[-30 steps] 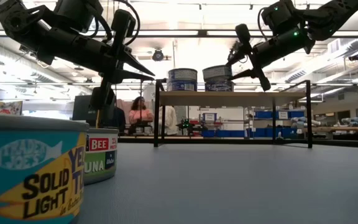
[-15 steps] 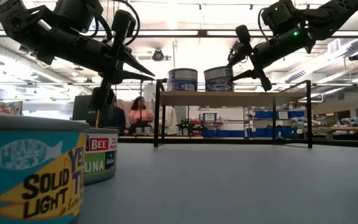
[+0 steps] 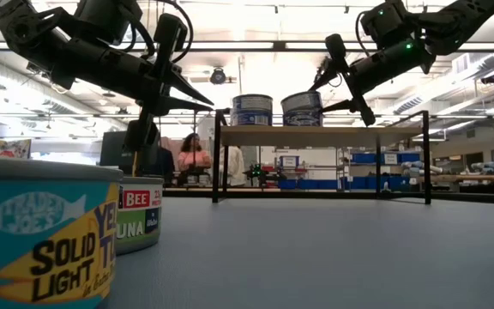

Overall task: Stack canned seafood by type on shelf
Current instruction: Stack the blue tuna can on top of the blue tuna can on the shelf

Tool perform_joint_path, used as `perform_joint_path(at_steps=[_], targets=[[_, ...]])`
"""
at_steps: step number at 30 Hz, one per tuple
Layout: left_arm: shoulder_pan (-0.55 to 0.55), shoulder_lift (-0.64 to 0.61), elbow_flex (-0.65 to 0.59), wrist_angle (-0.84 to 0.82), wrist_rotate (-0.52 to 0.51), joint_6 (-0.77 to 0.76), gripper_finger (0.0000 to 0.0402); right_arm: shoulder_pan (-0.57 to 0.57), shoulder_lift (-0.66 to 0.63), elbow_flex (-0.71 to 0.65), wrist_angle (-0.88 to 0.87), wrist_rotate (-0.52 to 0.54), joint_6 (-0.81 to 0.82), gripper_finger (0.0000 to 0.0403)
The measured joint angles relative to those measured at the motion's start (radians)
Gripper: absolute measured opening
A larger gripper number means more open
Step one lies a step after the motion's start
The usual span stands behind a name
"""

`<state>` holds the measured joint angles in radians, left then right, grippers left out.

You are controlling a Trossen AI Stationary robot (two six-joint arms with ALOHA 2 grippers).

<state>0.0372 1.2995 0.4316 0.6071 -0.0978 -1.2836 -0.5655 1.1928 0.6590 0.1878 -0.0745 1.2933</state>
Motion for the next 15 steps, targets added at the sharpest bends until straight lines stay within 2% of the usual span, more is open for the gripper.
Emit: perform_joint_path(at_steps=[15], targets=[[0.0,0.0,0.0,0.0,0.001,-0.001,0.0026,-0.035,-0.012,-0.001,-0.034,-0.084,-0.091,0.0205]])
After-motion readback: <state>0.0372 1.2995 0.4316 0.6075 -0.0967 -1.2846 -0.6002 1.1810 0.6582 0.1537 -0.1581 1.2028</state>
